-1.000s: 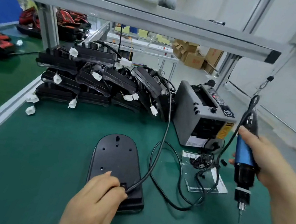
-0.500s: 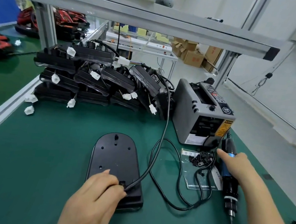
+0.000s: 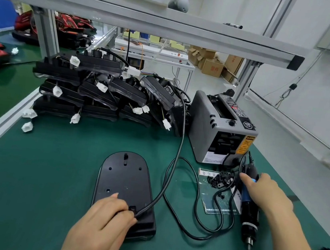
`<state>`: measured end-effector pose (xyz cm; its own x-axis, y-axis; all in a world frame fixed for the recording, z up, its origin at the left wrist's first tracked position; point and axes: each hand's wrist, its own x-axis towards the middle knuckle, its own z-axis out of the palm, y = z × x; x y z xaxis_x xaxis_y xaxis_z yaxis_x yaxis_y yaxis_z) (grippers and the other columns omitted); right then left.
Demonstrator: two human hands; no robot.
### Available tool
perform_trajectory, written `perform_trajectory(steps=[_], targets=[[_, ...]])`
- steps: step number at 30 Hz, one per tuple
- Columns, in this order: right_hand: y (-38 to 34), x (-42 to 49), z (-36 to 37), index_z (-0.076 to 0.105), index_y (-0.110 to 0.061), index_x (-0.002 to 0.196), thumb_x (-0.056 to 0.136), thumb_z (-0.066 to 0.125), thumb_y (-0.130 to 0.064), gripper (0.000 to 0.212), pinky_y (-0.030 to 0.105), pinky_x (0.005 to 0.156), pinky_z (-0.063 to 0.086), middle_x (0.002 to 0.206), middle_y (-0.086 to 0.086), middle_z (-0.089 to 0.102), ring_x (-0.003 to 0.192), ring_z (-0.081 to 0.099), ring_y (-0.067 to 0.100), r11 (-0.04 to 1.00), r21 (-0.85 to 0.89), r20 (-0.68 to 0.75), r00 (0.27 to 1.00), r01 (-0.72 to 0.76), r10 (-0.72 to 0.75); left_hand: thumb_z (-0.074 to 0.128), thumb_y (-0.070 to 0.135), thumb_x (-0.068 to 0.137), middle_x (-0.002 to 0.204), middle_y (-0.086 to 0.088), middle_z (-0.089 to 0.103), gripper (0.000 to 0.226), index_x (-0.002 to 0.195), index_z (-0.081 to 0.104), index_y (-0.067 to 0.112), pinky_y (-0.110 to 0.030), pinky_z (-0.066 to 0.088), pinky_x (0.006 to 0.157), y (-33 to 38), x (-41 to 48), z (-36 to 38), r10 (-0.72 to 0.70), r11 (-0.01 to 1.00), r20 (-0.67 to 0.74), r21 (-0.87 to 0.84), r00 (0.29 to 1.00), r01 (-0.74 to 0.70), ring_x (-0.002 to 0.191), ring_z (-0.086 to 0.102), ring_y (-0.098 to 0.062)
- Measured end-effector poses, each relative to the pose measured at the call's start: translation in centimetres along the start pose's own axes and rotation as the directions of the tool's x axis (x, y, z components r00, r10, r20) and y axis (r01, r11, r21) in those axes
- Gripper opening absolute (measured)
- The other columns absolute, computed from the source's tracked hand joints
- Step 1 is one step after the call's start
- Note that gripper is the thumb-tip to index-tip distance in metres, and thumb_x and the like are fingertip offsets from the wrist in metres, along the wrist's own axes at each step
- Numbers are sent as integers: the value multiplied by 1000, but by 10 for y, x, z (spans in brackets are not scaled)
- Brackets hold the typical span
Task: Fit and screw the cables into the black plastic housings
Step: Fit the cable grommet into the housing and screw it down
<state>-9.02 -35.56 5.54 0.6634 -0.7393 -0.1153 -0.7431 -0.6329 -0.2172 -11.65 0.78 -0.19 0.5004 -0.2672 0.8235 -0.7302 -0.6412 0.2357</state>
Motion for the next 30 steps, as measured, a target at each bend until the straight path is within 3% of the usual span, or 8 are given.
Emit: perform_trajectory(steps=[8, 13, 23, 25, 27, 29, 30], targets=[[-4, -5, 0, 27, -13, 141, 93, 41, -55, 65, 45, 89, 45, 137, 15, 47, 116, 52, 35, 999, 26, 0, 1000, 28, -28, 58, 24, 85, 74, -1, 61, 26, 66, 69, 9, -22, 44, 94, 0, 1, 0, 0, 1000, 8, 3, 1000, 0, 78, 53, -14], [-7, -5, 0, 30, -15, 139, 93, 45, -46, 58, 46, 88, 47, 137, 13, 46, 111, 53, 35, 996, 77, -17, 999, 47, -46, 58, 25, 84, 74, 0, 62, 26, 66, 70, 10, -18, 42, 96, 0, 0, 0, -10, 1000, 9, 1, 1000, 10, 81, 53, -13], [-6, -3, 2, 26, -17, 145, 91, 48, -40, 63, 48, 93, 46, 142, 13, 42, 118, 51, 35, 987, 152, 4, 999, 47, -48, 58, 24, 84, 73, -1, 62, 26, 65, 69, 10, -20, 44, 93, 1, 2, 0, -13, 1000, 13, 3, 1000, 13, 79, 53, -13], [-8, -3, 2, 38, -13, 139, 90, 50, -35, 55, 49, 92, 47, 139, 14, 45, 116, 51, 36, 984, 150, -72, 994, 91, -81, 58, 23, 84, 73, -1, 61, 25, 65, 68, 9, -23, 46, 91, 1, 1, 0, -13, 1000, 4, 1, 1000, 13, 78, 53, -14], [-13, -5, 0, 51, -13, 129, 88, 51, -28, 43, 47, 91, 47, 132, 13, 51, 115, 50, 33, 963, 169, -271, 949, 211, -160, 58, 23, 84, 73, 0, 60, 25, 66, 68, 9, -23, 46, 90, 1, 1, 0, -13, 1000, 1, 0, 1000, 13, 77, 53, -14], [-26, -11, -6, 63, -18, 113, 89, 51, -22, 27, 39, 80, 48, 115, 6, 61, 103, 57, 26, 884, 298, -430, 877, 360, -213, 58, 23, 84, 73, 0, 61, 25, 66, 68, 9, -23, 46, 91, 0, 0, 1, -11, 1000, 1, 1, 1000, 11, 78, 53, -14], [-35, -14, -9, 67, -22, 103, 89, 52, -21, 21, 35, 72, 48, 104, 1, 66, 92, 60, 22, 817, 423, -425, 882, 393, -204, 59, 23, 84, 73, 0, 61, 25, 66, 69, 9, -22, 45, 93, 0, 0, 1, -9, 1000, 0, 2, 1000, 9, 79, 53, -14]])
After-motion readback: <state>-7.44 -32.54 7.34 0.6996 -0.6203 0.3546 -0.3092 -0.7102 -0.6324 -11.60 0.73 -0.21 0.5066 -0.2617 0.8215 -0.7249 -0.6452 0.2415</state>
